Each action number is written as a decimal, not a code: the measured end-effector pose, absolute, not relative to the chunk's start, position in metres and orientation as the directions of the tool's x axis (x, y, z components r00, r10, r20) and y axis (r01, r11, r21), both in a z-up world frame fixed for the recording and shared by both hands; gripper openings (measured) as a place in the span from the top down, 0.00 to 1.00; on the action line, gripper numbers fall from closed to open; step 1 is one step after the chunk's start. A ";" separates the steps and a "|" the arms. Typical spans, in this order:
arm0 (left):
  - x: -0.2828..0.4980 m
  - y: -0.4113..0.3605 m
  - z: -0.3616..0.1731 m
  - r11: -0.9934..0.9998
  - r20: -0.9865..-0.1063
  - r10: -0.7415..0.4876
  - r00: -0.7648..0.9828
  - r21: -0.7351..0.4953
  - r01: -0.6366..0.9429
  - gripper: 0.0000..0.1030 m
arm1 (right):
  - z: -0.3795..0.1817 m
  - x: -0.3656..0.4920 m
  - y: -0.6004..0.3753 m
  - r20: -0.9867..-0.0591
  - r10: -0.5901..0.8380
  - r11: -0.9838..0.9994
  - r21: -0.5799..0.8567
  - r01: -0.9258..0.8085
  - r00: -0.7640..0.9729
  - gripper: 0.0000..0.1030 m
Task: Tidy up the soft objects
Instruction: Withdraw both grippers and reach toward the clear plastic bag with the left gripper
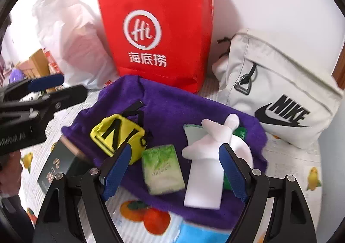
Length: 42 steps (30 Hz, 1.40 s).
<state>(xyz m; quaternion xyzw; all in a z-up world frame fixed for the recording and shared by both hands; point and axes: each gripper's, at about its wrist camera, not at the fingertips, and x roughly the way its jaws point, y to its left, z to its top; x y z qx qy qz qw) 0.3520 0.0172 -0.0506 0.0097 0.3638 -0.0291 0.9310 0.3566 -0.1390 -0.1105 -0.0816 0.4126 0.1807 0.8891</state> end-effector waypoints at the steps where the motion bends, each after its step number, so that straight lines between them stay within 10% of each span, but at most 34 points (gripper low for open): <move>1: 0.347 0.015 -0.045 0.998 -0.676 -0.041 0.735 0.006 0.061 0.30 | -0.107 0.350 -0.140 -0.759 0.253 0.920 -0.002 -0.391 0.600 0.20; 26: 0.140 0.027 -0.075 0.995 -0.710 -0.094 0.698 -0.088 0.044 0.30 | -0.115 0.136 -0.192 -0.724 0.334 0.923 0.121 -0.365 0.604 0.20; 42: 0.157 -0.026 -0.161 0.978 -0.797 -0.208 0.567 -0.156 0.139 0.31 | -0.163 0.108 -0.238 -0.761 0.303 0.945 0.165 -0.281 0.574 0.20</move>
